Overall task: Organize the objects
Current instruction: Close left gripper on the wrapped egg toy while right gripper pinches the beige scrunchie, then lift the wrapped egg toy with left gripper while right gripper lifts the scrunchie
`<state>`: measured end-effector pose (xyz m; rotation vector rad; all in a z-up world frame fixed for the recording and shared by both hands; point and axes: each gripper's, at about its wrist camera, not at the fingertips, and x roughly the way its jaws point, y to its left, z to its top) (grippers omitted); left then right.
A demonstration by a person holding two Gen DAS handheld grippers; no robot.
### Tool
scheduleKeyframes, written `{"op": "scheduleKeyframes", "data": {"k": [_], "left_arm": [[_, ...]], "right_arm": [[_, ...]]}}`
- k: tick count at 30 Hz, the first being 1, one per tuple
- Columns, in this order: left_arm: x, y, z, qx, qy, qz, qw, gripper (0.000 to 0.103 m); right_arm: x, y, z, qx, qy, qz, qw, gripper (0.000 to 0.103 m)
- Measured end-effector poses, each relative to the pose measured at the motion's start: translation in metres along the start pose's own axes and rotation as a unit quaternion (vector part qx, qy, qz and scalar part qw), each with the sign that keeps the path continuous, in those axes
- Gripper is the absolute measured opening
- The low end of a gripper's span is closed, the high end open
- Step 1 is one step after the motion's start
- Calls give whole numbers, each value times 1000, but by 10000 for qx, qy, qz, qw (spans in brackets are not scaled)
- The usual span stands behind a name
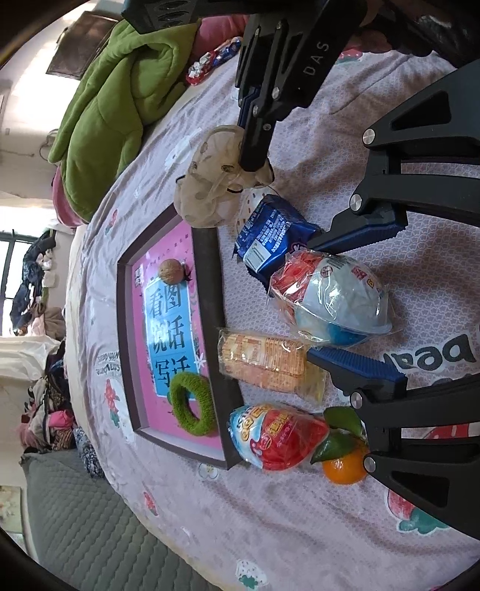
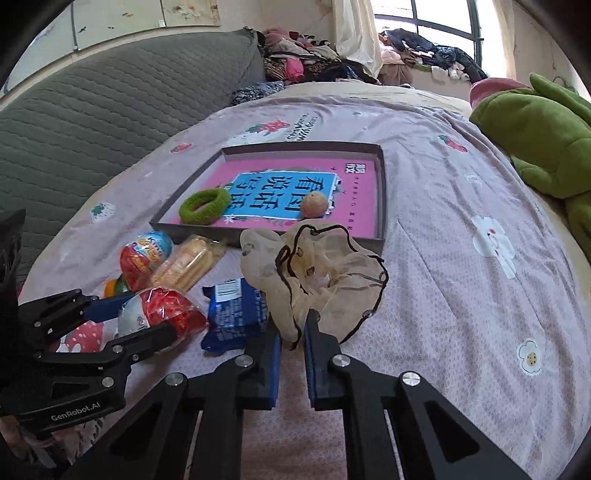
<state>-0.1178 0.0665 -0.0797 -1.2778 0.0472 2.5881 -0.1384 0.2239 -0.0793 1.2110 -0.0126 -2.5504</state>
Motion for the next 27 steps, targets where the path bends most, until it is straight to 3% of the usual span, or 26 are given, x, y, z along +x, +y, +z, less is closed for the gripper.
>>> {"op": "scheduleKeyframes", "data": {"k": [8, 27], "left_arm": [[-13, 3, 4, -51, -146, 84, 9998, 52], [-56, 7, 5, -107, -499, 394, 9979, 52]], "right_arm": [[-5, 9, 1, 28, -59, 335, 9994, 11], [-34, 45, -12, -31, -367, 319, 9988, 11]]}}
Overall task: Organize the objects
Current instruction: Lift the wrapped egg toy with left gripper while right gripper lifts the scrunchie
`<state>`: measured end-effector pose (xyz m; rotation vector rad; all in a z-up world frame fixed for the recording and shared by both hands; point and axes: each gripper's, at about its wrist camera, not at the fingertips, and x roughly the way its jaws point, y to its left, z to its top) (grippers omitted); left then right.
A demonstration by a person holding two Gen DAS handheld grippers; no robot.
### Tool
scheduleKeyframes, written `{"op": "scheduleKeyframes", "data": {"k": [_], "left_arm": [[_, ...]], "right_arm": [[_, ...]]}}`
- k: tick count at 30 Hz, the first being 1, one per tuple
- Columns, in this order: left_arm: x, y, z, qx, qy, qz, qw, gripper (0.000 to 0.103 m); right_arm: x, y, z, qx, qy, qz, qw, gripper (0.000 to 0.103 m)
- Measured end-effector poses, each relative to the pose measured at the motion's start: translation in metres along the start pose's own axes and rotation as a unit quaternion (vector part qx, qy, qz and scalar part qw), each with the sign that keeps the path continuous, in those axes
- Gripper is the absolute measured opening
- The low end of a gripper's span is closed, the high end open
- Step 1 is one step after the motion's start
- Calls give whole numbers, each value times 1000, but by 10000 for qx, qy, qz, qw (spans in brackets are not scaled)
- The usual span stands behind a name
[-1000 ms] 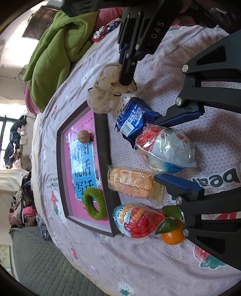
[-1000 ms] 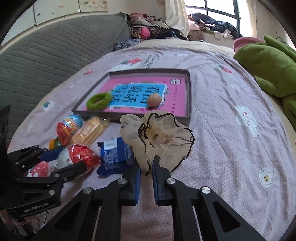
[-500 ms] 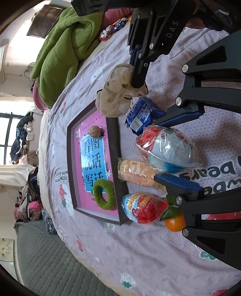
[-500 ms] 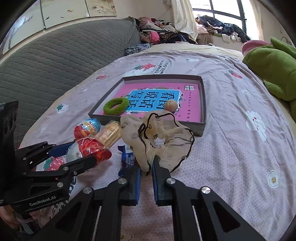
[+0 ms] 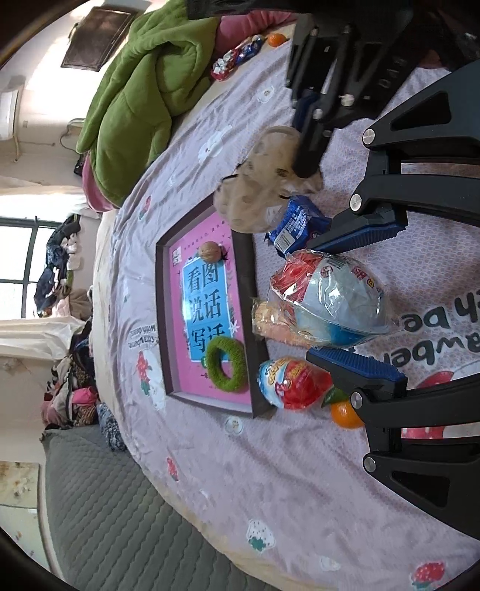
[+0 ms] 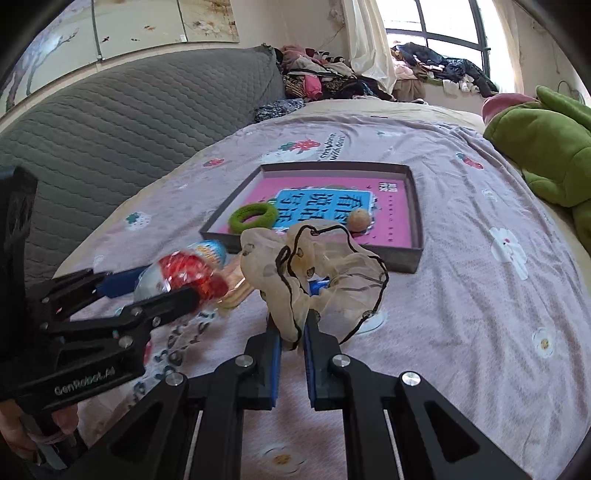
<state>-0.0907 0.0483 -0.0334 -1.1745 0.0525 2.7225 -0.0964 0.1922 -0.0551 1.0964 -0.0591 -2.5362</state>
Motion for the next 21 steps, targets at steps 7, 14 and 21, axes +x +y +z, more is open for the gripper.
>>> {"op": "scheduleKeyframes", "data": {"k": [7, 14, 21], "left_arm": [[-17, 7, -1, -107, -116, 12, 9999, 52], [-31, 15, -1, -197, -179, -61, 9996, 52], [-41, 24, 5, -250, -280, -56, 9993, 52]], "right_arm": [[-16, 9, -13, 120, -47, -18, 9999, 11], [-28, 12, -18, 261, -71, 32, 9996, 11], [-40, 20, -2, 133, -235, 159, 9995, 11]]}}
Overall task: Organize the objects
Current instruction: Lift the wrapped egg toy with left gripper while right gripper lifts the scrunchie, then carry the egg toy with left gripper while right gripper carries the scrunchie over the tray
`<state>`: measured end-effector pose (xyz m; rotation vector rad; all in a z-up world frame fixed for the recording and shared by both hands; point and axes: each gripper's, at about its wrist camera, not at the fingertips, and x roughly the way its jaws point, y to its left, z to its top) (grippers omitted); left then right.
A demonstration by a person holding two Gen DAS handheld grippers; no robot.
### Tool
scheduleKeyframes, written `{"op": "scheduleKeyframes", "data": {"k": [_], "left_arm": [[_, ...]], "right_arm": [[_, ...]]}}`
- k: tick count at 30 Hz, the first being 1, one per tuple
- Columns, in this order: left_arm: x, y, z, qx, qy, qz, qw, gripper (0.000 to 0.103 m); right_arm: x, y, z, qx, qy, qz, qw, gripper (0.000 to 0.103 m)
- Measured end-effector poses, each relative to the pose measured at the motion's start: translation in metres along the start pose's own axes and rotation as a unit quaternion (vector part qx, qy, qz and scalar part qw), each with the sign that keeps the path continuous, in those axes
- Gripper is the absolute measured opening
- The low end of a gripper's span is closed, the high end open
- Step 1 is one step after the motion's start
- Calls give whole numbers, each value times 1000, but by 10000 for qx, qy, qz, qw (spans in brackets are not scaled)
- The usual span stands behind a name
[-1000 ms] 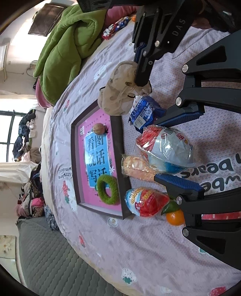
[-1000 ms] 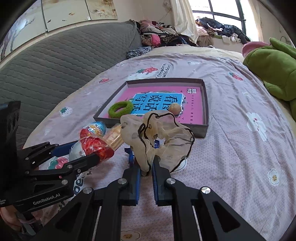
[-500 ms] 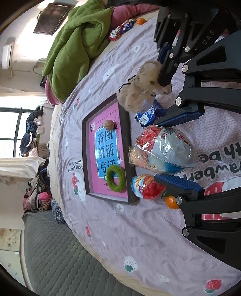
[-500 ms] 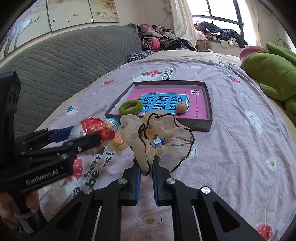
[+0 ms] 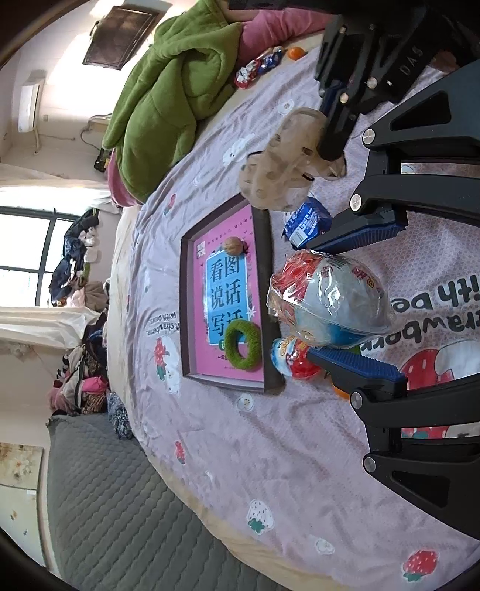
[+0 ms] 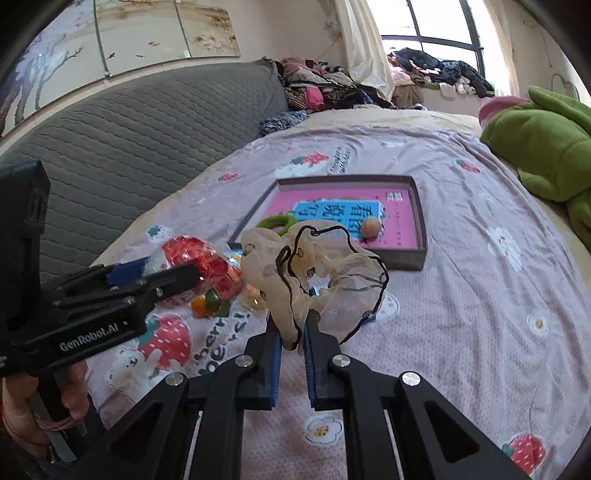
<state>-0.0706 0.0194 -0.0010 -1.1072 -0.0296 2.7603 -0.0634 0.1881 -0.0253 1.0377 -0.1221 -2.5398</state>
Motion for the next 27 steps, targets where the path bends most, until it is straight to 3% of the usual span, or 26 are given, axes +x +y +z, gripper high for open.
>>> {"op": "scheduleKeyframes", "data": {"k": [27], "left_arm": [[-1, 9, 56, 87, -310, 353, 9989, 52]], "right_arm": [[-10, 20, 86, -358, -670, 258, 9968, 11]]}}
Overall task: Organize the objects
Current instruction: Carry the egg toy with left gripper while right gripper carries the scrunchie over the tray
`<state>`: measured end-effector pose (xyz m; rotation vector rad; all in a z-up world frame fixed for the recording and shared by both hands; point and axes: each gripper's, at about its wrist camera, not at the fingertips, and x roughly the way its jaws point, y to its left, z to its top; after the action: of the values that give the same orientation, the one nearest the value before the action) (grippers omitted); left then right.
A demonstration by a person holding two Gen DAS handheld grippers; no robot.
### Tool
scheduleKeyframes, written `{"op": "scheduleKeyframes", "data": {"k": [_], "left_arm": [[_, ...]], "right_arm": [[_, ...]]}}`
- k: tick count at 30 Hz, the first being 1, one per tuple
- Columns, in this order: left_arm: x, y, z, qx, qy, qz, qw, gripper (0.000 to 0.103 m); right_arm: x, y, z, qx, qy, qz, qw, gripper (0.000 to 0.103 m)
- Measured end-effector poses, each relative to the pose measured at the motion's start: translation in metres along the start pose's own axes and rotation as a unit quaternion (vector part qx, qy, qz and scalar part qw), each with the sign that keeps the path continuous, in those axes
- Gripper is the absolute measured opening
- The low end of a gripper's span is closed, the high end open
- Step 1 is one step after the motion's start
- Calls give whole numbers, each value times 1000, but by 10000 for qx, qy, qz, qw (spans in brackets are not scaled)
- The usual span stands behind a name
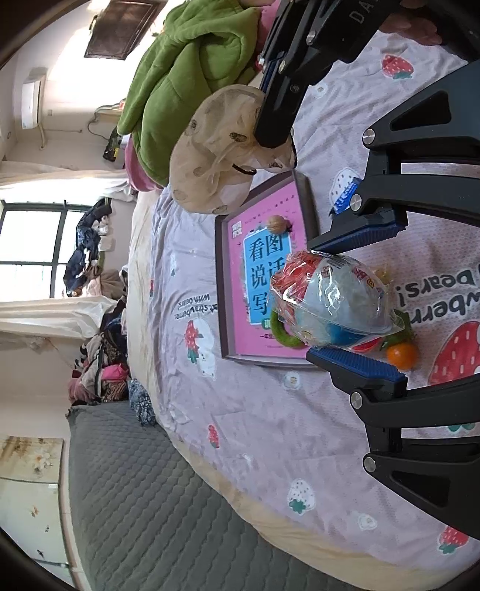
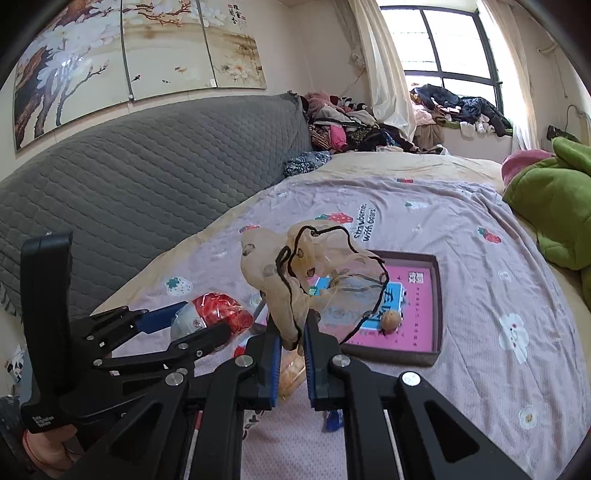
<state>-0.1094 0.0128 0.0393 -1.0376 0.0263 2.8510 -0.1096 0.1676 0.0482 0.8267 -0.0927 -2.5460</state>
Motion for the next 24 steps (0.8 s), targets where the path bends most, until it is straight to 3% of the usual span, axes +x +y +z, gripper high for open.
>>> {"op": "scheduleKeyframes", "data": {"k": [24], "left_arm": [[22, 1, 51, 7, -198, 39, 9998, 52]], "right_arm": [[4, -28, 48, -29, -429, -136, 9990, 11]]}}
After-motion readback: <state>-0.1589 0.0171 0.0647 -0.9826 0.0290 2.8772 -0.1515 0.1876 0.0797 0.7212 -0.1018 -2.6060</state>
